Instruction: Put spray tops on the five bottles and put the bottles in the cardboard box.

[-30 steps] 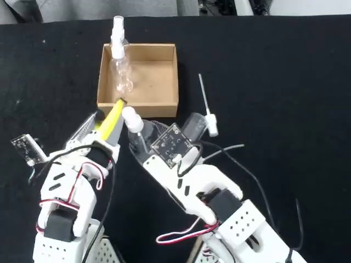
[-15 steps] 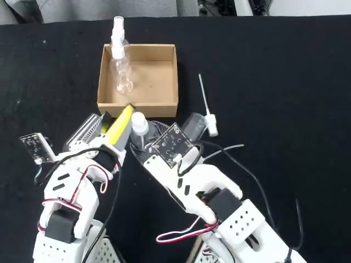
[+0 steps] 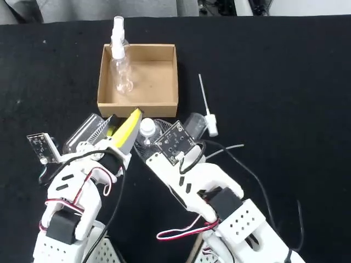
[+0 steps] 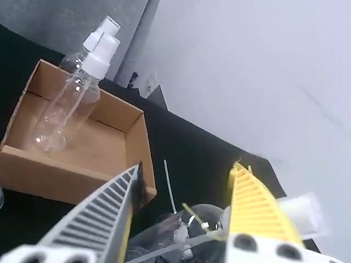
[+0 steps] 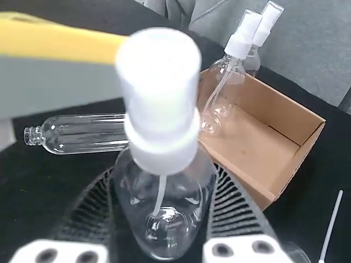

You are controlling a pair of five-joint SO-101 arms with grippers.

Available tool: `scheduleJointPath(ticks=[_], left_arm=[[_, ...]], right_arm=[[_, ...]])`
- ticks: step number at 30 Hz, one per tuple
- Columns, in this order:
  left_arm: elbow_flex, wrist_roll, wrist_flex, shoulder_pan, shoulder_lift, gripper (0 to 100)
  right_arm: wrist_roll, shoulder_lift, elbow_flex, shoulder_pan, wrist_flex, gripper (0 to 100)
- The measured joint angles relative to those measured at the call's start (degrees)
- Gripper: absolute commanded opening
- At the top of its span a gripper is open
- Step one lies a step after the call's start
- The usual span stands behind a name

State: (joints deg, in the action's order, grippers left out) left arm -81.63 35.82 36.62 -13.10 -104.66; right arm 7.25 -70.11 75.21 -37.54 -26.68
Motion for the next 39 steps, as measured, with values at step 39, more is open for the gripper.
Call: scheduleJointPath(ticks=[39], left_arm=[[-4.7, -7.3, 0.1, 31.7, 0.6, 11]], right_arm=[[-0.1, 0.0, 0.0, -0.2, 0.0, 4.7]])
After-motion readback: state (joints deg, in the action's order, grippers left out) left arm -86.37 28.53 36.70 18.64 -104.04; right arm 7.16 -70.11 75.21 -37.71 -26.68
